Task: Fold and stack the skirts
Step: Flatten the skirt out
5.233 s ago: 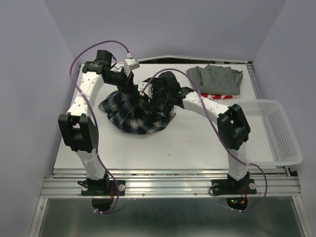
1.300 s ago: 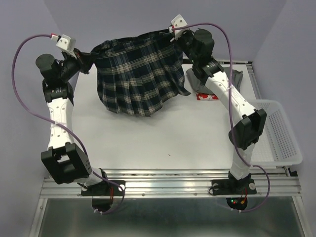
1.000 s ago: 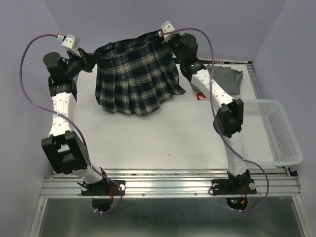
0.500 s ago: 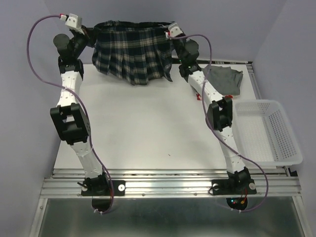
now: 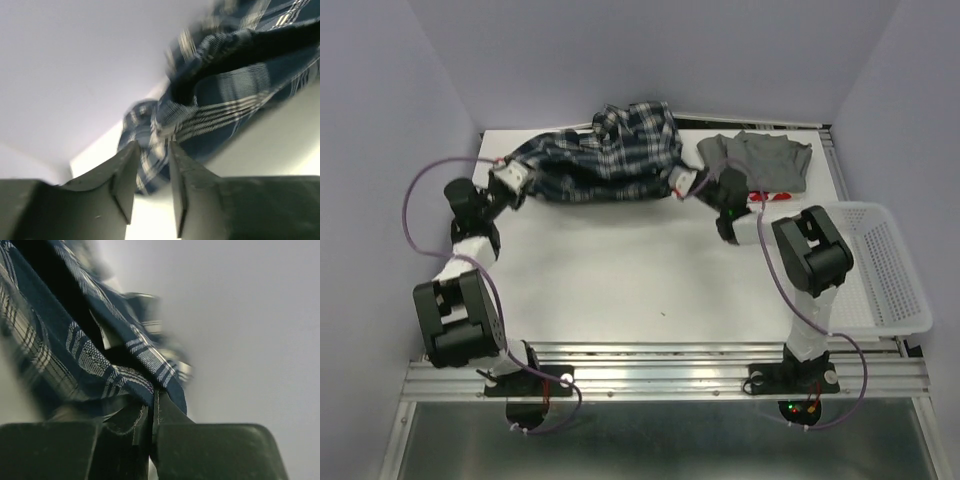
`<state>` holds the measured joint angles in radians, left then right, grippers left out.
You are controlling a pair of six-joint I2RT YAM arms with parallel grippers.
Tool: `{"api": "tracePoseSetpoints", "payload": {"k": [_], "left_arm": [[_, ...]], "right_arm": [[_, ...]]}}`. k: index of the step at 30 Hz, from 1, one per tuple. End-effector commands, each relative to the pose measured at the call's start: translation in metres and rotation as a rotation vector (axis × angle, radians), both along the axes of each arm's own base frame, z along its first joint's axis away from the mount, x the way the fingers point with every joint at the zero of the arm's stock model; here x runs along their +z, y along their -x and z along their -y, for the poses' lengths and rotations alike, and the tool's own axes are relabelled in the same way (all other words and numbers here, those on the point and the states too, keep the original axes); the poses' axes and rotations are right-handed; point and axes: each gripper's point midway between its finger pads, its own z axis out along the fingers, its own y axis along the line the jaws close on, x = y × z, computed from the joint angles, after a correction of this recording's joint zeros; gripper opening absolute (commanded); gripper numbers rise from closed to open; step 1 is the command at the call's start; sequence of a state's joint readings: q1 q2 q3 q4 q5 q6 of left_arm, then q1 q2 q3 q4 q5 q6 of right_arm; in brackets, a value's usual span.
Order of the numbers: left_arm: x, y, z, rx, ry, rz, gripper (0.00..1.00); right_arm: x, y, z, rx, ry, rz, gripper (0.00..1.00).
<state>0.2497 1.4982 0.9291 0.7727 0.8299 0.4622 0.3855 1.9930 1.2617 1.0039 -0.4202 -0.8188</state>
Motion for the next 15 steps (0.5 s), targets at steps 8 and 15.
{"api": "tracePoseSetpoints", "payload": {"k": [8,15], "left_arm": [[-0.062,0.138,0.002,-0.094,-0.439,-0.08,0.75],[-0.07,0.126,0.001,-0.035,-0.23,-0.406,0.79]], "right_arm": [[-0.091,0.251,-0.053,0.593,0.385,0.109,0.65],[-0.083,0.257,-0.064,0.573,0.383,-0.106,1.0]]}}
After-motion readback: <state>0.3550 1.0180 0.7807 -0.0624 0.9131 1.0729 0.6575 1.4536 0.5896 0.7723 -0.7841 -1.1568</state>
